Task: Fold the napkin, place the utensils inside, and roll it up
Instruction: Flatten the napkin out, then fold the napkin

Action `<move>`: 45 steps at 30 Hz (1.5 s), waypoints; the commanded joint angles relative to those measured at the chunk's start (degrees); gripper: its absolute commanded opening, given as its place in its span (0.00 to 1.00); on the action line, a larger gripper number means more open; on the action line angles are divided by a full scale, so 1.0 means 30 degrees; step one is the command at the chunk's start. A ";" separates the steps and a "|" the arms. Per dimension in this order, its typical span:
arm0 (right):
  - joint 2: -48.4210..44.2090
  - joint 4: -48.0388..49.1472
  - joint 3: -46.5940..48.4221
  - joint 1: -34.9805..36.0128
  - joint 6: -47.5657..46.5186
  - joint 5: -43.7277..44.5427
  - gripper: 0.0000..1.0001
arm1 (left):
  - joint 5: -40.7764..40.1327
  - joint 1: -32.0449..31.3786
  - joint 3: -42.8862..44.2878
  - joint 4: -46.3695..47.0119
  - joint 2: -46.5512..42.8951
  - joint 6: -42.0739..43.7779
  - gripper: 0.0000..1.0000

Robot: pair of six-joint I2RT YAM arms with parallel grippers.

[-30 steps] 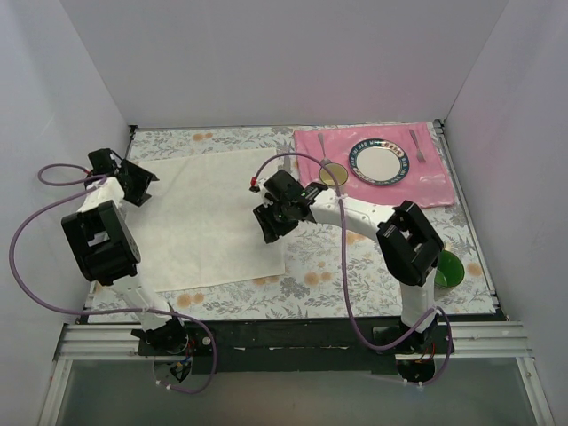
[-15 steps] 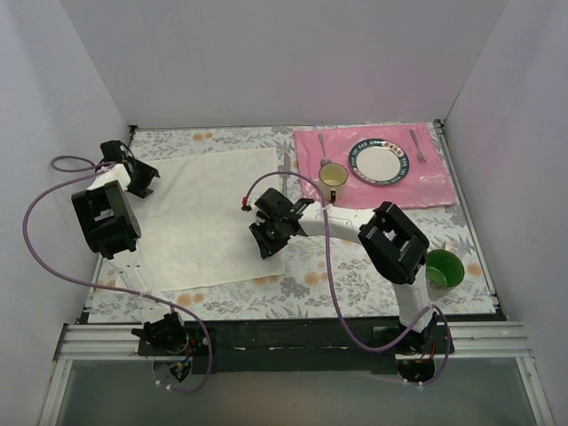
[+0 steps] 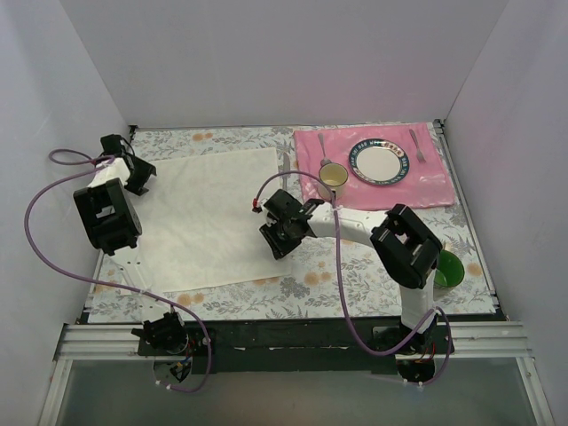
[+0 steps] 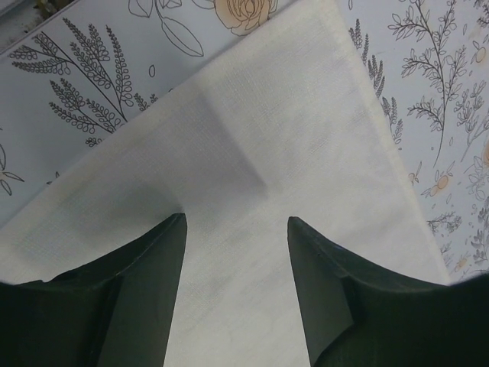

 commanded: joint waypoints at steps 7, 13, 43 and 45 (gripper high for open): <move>-0.2167 0.0310 -0.0272 -0.0642 0.0213 -0.0335 0.54 | -0.1580 -0.2380 -0.2238 -0.1438 -0.5592 0.0706 0.61; -0.1903 0.1777 -0.2001 -0.0291 0.1149 -0.0195 0.42 | -0.1464 -0.4492 -0.7512 -0.0764 -1.0654 0.0001 0.65; -0.6708 0.0078 -0.2705 -0.0320 -0.0255 -0.0744 0.43 | -0.7471 0.4145 -1.6419 -0.8940 -1.9075 -0.6180 0.87; -0.6942 -0.0097 -0.2794 -0.0349 -0.0372 -0.0629 0.43 | -0.7644 0.5144 -1.6832 -0.8179 -1.8871 -0.6180 0.83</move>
